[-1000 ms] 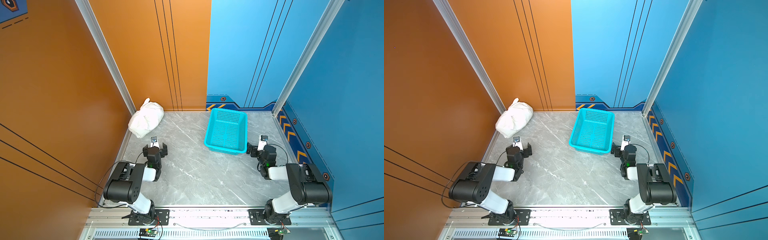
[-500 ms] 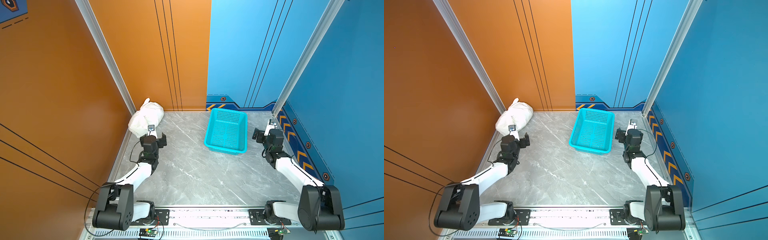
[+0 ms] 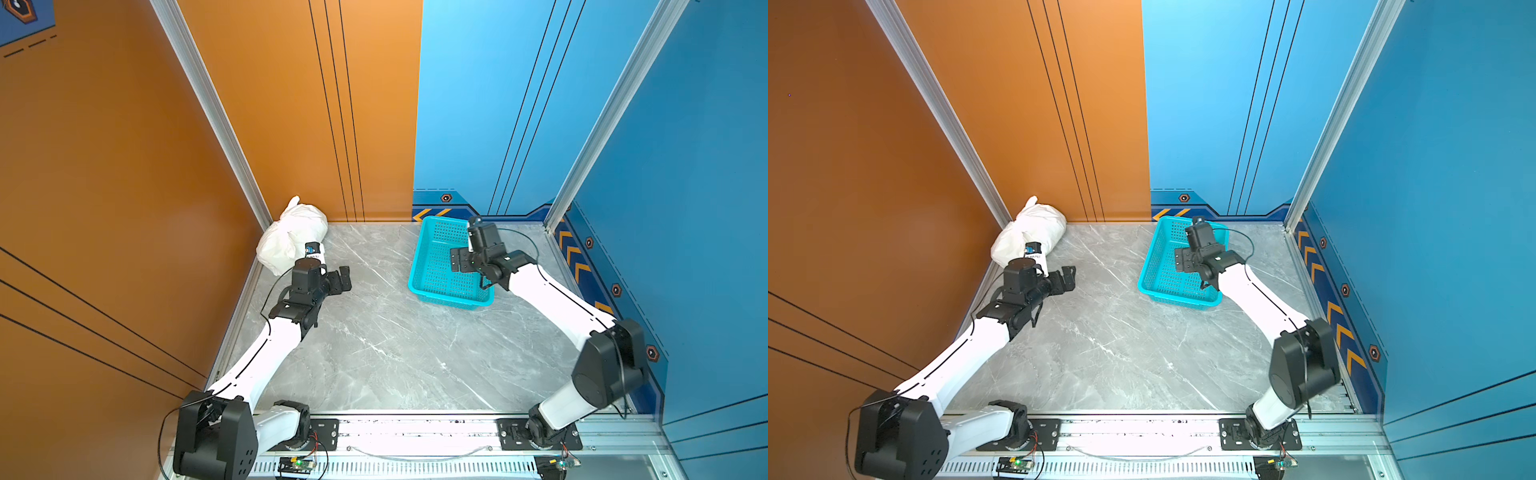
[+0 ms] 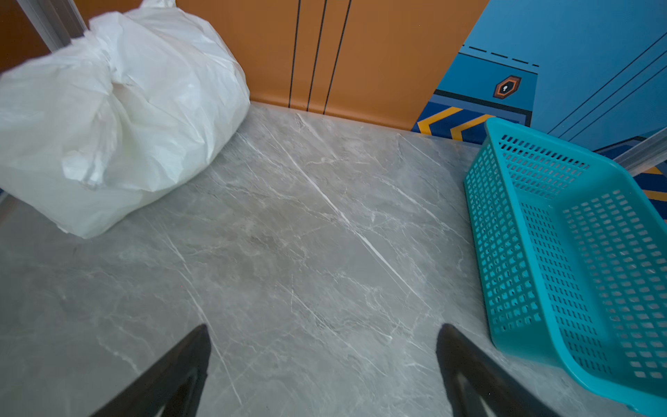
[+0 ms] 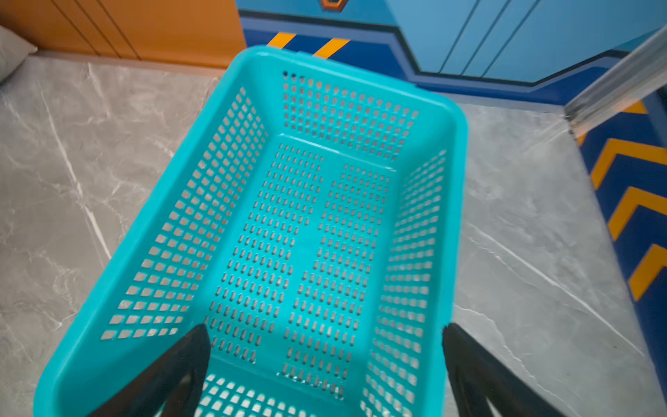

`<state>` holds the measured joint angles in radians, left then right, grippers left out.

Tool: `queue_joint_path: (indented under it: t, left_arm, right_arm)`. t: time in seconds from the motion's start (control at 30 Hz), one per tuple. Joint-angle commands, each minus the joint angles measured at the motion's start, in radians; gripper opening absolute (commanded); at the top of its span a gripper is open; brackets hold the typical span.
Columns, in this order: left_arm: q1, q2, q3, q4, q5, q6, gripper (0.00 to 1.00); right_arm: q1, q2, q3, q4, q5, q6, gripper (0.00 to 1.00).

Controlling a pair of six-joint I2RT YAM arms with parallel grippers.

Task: Untie the knot of the plastic bag and take out the fruit
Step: Move the basket to the top-left of the table.

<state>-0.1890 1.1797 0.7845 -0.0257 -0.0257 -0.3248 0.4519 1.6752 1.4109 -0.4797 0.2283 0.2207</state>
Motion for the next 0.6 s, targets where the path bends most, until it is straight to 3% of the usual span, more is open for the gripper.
queue_joint_path:
  t: [0.0,0.4,0.57]
  left_arm:
    - [-0.016,-0.012,0.016,-0.048,0.065,-0.084,0.98]
    - [-0.033,-0.053,-0.011,-0.066,0.064,-0.088,0.98]
    - [-0.032,-0.054,-0.008,-0.076,0.064,-0.086,0.98]
  right_arm:
    - [0.04,0.111,0.124,-0.145,-0.019,0.054,1.0]
    - [0.11,0.392,0.471,-0.172,-0.073,0.104,1.0]
    - [0.119,0.527,0.59,-0.222,-0.04,0.12,1.0]
